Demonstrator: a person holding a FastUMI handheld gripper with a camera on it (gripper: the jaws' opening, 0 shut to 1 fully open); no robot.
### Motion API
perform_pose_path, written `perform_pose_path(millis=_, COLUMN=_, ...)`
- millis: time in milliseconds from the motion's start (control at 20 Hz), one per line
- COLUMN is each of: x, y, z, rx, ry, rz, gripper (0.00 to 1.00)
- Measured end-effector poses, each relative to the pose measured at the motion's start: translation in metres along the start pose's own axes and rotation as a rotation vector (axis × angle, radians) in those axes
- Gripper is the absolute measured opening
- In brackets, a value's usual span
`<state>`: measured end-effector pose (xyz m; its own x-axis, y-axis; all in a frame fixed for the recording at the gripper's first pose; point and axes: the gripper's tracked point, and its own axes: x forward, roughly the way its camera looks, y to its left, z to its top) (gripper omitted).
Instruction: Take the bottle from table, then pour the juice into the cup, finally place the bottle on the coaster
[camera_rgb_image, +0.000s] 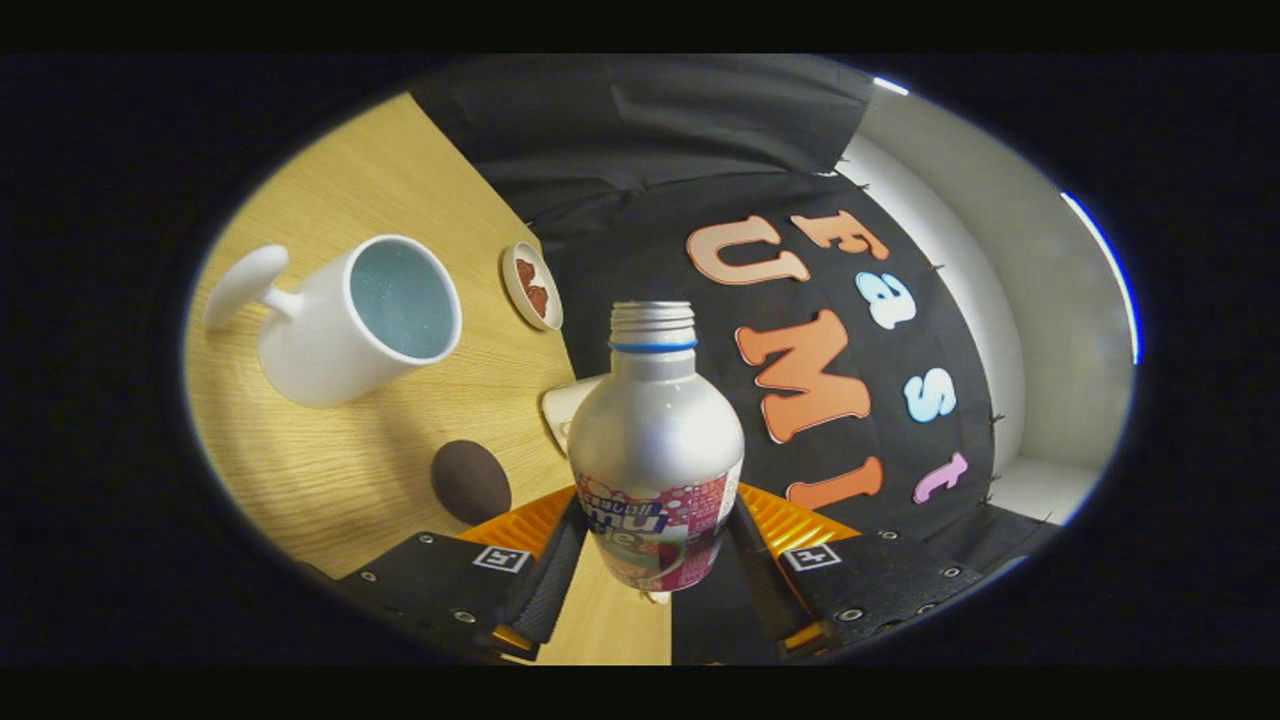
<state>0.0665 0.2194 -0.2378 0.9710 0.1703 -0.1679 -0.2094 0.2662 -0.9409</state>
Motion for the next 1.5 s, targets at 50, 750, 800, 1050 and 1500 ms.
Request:
perform_pose_path(millis=50, x=0.001, y=-0.002, z=0.003, rx=-0.032, ry=-0.013, rz=-0.007, gripper=0.77)
perform_pose_path(millis=750, x=0.006, y=0.002, z=0.020, rx=-0.327, ry=-0.097, rz=-0.036, gripper=0.76)
perform_pose_path(millis=800, x=0.005, y=0.002, z=0.021, rx=-0.343, ry=-0.101, rz=-0.039, gripper=0.76)
perform_pose_path(millis=1050, x=0.009, y=0.003, z=0.023, rx=-0.414, ry=-0.112, rz=-0.047, gripper=0.76)
perform_pose_path(millis=1500, x=0.013, y=-0.001, z=0.024, rx=-0.485, ry=-0.125, rz=-0.065, gripper=0.76)
